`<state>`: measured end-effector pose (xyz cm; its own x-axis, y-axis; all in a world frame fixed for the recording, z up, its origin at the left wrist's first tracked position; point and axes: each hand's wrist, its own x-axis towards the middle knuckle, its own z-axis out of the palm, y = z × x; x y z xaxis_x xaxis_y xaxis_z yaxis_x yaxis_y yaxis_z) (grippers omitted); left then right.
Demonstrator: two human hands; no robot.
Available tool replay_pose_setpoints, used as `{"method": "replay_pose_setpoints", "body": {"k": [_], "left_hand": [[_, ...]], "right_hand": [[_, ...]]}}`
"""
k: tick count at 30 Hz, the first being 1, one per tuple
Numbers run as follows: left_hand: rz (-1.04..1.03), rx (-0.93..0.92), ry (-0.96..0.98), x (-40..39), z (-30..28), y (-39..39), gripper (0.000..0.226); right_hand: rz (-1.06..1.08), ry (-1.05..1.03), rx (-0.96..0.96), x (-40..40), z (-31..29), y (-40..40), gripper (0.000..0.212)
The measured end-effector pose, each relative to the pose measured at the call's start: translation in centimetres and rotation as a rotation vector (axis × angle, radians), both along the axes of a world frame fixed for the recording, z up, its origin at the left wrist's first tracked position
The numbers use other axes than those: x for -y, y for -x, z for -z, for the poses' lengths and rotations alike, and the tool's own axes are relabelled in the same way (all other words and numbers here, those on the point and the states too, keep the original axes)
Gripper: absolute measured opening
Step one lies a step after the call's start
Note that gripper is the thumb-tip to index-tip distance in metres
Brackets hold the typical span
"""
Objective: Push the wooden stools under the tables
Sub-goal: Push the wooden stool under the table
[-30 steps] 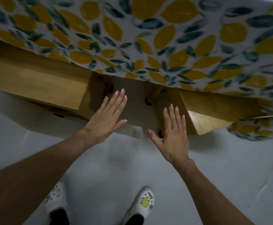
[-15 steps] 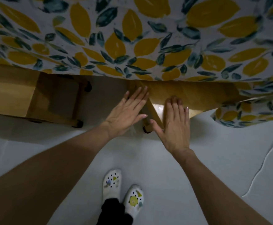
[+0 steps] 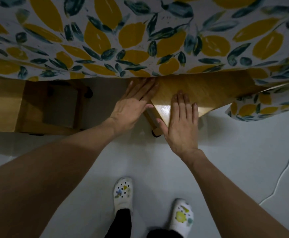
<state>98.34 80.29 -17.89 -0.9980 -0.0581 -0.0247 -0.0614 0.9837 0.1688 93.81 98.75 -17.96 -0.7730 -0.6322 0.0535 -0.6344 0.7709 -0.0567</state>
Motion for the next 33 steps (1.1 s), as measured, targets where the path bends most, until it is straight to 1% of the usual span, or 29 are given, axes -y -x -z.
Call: {"method": "replay_pose_setpoints", "body": {"k": [5,7,10,14,16,21,24,28,31,33], "left_hand": [[-0.062,0.012,-0.006,-1.0,-0.4,0.0,0.062],[-0.076,0.032,0.021,-1.6,-0.5,-0.3,0.063],[-0.093,0.014,0.058,-3.6,-0.7,-1.2,0.063],[-0.2,-0.005,0.001,-8.8,-0.8,-3.1,0.06],[-0.272,-0.008,0.006,-11.8,-0.7,-3.9,0.06],[-0.387,0.051,0.007,-19.0,-0.5,-5.4,0.066],[-0.364,0.107,0.036,-21.8,-0.7,-6.3,0.066],[-0.187,0.094,0.06,-23.4,-1.3,-7.2,0.061],[-0.091,0.037,0.09,-22.0,-1.7,-7.3,0.06],[-0.128,0.046,0.109,-19.8,-2.1,-7.2,0.068]], "right_hand": [[-0.019,-0.023,0.011,-0.4,0.0,0.2,0.077],[-0.05,-0.044,0.02,-1.0,0.0,0.3,0.078],[-0.119,-0.062,0.037,-3.0,0.0,0.6,0.079],[-0.248,-0.106,0.054,-7.1,-0.1,1.1,0.078],[-0.337,-0.133,0.049,-9.5,-0.3,1.6,0.079],[-0.544,-0.224,0.015,-15.4,-1.1,4.0,0.082],[-0.633,-0.274,0.004,-18.7,-1.5,5.4,0.081],[-0.669,-0.298,0.004,-22.3,-2.2,6.8,0.075],[-0.6,-0.285,0.013,-23.3,-2.6,6.1,0.075],[-0.489,-0.227,0.041,-22.6,-2.7,4.3,0.079]]}}
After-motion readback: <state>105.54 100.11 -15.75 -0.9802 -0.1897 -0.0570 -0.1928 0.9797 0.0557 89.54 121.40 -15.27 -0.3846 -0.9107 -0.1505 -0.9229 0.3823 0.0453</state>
